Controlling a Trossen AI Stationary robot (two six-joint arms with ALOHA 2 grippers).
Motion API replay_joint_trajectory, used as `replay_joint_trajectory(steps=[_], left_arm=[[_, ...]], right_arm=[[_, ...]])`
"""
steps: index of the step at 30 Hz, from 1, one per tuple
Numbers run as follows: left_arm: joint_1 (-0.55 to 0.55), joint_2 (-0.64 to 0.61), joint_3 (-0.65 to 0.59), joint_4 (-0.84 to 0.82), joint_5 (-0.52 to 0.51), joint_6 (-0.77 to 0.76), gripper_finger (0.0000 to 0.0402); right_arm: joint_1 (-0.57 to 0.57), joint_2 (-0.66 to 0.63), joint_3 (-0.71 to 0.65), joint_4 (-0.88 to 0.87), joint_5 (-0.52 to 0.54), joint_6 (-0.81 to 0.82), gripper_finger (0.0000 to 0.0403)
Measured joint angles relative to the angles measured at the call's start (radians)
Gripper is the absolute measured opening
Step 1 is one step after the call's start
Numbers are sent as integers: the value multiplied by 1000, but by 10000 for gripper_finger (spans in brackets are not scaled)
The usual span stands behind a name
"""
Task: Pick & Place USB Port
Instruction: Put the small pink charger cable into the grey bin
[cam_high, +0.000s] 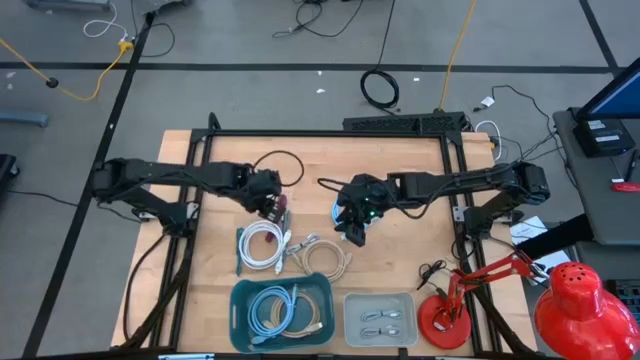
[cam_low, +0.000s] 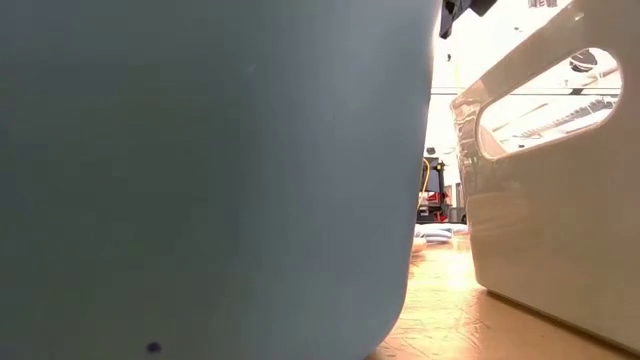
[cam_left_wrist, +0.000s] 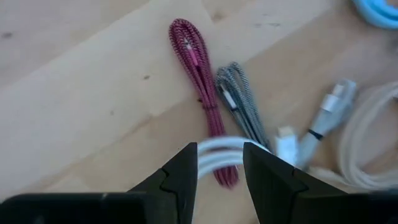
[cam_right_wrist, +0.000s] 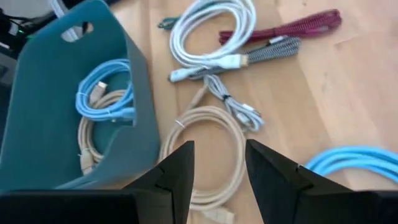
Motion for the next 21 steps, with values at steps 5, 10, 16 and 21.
replay_joint_trajectory(steps=[5,10,16,21], left_arm=[[42,0,-107,110,-4,31,131],[76,16,-142,205,55,66,131],[74,125,-143,268,91,91,131],[59,235,-139,367,130,91,131]], right_arm=[[15,0,0,15,-2,2,134],[20,0,0,15,-4,17,134],[20,0,0,10,-7,23,134],[20,0,0,10,-8,25,134]])
